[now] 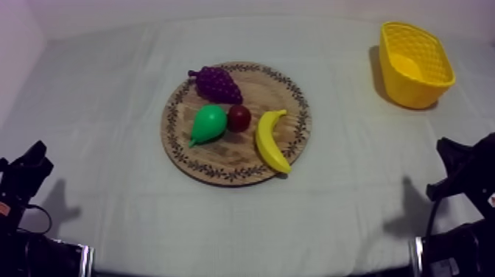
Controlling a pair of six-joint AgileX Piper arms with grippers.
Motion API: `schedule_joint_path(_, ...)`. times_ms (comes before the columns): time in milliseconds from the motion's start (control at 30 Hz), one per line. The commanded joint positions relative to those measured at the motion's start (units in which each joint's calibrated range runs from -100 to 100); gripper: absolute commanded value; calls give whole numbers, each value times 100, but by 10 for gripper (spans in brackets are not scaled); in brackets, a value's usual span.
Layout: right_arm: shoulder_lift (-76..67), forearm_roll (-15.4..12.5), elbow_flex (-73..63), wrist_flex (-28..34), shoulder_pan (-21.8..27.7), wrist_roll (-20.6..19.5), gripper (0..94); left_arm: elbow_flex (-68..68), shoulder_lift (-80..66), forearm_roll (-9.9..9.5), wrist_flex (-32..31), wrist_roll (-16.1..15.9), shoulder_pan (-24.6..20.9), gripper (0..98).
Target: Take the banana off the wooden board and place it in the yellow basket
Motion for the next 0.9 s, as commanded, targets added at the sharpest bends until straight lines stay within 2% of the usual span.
schedule_joint_path(0, -2, 0, 5, 1, -30, 25, 5, 3, -3, -1, 2, 1, -3, 1)
schedule_joint_path(533, 130, -18, -9, -3, 8, -191, 6, 3, -3, -1, 2, 0, -3, 1)
schedule_joint_path(700, 622, 227, -291, -83, -117, -611, 6, 3, -3, -1, 2, 1, -3, 1)
schedule_joint_path(867, 1668, 432, -1489, 148, -318, -1075, 7, 3, -3, -1, 2, 1, -3, 1)
